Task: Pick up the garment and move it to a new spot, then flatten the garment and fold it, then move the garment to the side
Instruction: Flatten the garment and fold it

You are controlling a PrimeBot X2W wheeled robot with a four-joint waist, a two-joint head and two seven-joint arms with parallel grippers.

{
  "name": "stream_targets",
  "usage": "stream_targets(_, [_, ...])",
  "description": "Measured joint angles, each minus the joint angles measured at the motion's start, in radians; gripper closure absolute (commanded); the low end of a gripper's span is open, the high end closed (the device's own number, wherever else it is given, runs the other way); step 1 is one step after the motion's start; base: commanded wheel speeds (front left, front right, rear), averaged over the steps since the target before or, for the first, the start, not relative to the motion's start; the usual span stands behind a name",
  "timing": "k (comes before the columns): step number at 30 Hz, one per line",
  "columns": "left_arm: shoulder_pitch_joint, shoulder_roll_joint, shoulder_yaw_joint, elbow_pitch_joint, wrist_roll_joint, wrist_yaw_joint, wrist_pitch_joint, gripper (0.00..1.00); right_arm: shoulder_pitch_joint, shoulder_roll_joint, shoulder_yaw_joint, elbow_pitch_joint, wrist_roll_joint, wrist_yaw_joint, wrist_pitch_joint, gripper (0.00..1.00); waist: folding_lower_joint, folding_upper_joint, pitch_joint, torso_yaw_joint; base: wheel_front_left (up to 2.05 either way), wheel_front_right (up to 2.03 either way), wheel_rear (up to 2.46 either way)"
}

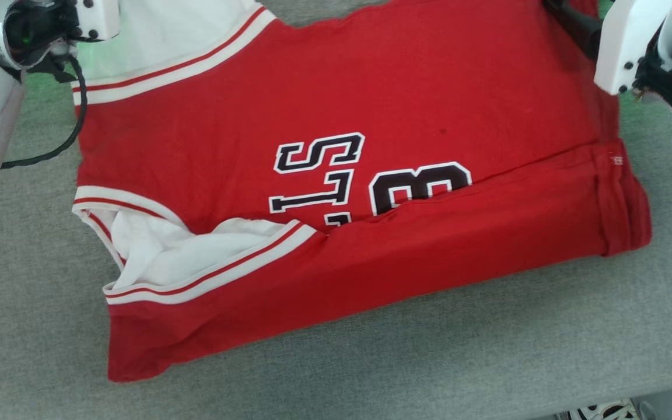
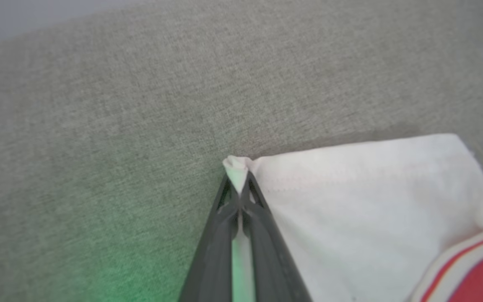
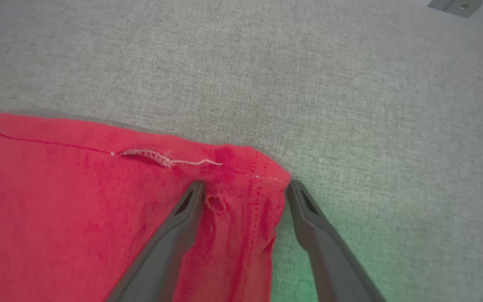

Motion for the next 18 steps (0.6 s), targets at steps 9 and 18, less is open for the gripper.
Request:
stream_targets(9, [0.002,-0.035,-0.003,0.028,-0.002,-0.036,-0.079,1.00,-0.052,-0.027,0.103,0.040,0.081,0.001,0.025,1.00,0.0000,0.0000,-0.005,0.031,0.00,0.00,0.00])
stream_targets(18, [0.109,-0.064,0.024,-0.023,-0.053,-0.079,-0.297,1.00,0.032,-0.109,0.142,-0.012,0.137,0.000,-0.147,1.00,0.0000,0.0000,-0.117,0.072,0.00,0.00,0.00])
